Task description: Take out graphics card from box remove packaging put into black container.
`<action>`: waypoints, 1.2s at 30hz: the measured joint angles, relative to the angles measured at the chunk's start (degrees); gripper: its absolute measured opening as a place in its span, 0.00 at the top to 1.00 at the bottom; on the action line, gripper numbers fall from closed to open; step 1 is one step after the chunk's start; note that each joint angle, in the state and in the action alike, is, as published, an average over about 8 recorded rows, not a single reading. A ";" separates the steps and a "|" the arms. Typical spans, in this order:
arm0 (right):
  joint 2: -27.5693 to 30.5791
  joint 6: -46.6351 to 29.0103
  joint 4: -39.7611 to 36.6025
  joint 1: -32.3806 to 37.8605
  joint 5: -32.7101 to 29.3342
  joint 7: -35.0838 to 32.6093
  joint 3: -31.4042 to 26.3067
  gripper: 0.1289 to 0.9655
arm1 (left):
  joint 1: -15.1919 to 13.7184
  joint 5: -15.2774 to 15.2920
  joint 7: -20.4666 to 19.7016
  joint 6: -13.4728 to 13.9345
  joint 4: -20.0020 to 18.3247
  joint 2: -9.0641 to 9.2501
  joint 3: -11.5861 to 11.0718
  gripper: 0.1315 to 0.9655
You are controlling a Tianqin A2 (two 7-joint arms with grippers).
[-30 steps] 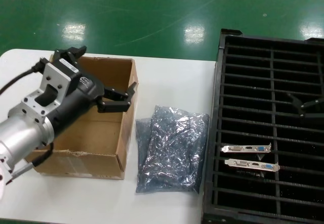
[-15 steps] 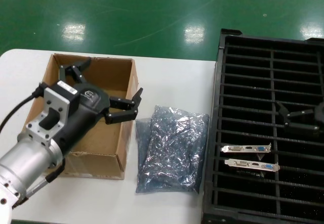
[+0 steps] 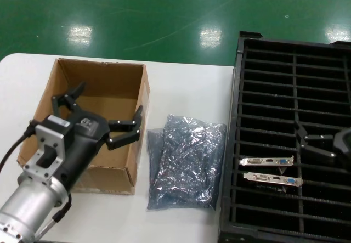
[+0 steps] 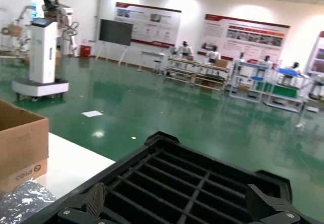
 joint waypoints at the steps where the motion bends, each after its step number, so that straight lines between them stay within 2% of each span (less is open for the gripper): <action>1: -0.43 0.68 0.15 -0.49 0.20 -0.21 0.00 0.00 | 0.46 -1.01 0.77 -0.85 0.22 0.06 0.10 0.00; 16: -6.84 10.71 2.39 -7.79 3.01 -3.29 -0.03 0.00 | 7.23 -15.90 11.79 -13.43 3.50 1.01 1.62 0.00; 20: -8.14 12.74 2.84 -9.27 3.58 -3.93 -0.03 0.00 | 8.61 -18.93 14.04 -15.98 4.17 1.20 1.93 0.00; 24: -8.63 13.53 3.02 -9.83 3.81 -4.17 -0.04 0.00 | 9.13 -20.08 14.91 -16.95 4.42 1.28 2.04 0.00; 36: -8.68 13.63 3.04 -9.90 3.83 -4.20 -0.04 0.00 | 9.18 -20.21 15.00 -17.06 4.44 1.29 2.06 0.00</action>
